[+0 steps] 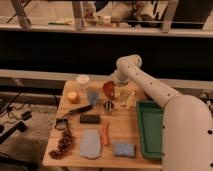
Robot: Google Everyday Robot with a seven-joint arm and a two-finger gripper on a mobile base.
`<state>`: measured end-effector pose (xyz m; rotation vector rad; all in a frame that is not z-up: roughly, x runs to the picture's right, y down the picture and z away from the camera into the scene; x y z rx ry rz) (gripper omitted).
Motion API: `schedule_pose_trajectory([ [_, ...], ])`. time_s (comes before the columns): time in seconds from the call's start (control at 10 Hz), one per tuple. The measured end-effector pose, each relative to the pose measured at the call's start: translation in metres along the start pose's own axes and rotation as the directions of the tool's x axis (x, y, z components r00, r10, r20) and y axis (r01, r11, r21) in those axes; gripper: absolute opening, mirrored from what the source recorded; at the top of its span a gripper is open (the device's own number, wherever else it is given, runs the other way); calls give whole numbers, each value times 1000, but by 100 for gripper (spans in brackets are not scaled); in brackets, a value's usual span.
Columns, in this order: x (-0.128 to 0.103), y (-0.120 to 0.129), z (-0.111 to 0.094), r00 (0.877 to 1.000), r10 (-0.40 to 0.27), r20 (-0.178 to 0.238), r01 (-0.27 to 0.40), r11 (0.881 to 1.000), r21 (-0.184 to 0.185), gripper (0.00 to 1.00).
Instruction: Place fork in red bowl
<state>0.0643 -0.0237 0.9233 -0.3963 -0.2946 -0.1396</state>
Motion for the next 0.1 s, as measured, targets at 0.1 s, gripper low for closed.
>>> schedule_pose_trajectory([
  [0.1,0,0,0,1000,0,0,0,1000,0,80],
])
